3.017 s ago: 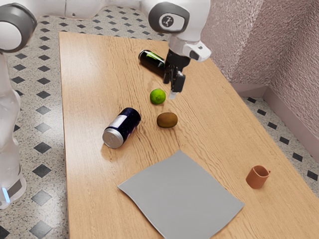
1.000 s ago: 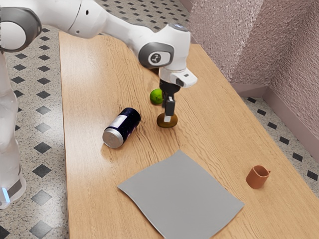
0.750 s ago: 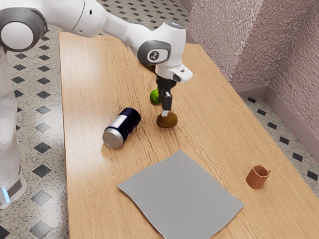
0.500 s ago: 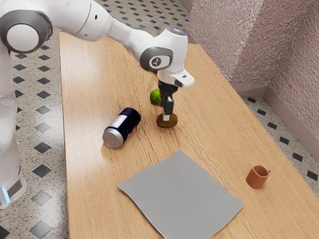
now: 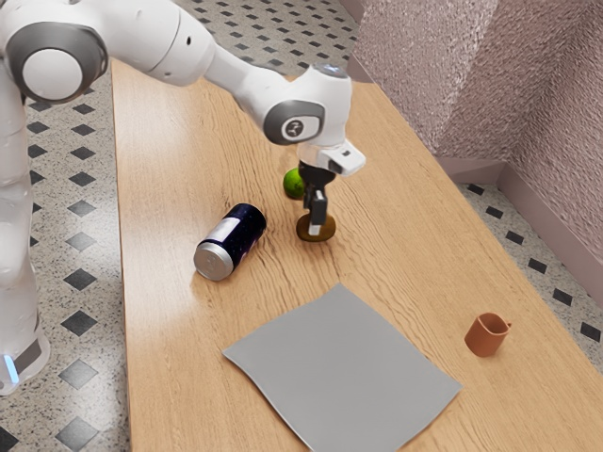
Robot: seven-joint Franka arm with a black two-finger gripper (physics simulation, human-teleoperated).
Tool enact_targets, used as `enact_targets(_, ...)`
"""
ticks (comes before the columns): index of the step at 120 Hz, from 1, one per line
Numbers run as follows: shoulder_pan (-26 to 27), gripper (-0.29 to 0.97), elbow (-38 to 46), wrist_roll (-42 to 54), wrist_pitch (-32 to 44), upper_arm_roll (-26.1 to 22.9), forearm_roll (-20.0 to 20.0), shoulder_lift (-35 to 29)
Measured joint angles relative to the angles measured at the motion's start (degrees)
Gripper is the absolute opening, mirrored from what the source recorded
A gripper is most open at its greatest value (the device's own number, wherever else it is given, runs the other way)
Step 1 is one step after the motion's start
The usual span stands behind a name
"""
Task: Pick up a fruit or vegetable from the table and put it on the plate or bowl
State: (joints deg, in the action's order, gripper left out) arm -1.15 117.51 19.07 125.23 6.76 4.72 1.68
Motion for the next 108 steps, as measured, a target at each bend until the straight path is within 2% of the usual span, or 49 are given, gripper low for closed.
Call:
enact_targets(23,-1.5,0.68,0.0,0.2,1.3,0.0,0.0,0.8)
enact_targets(46,-0.4,0.67,-0.1,0.4,2.7,-0.1,0.1,2.4)
enact_targets(61,-0.1,0.43,-0.1,-0.2,4.3,0.0,-0.2,2.3)
enact_targets(67,-0.3,0.37,-0.1,-0.7,4.8,0.1,-0.5,2.2)
enact_targets(89,-0.4,0.34,0.0,-2.6,6.1,0.1,-1.2,1.5)
enact_targets(108,2.6,0.33,2.0,-5.8,5.9,0.1,-2.4,-5.8)
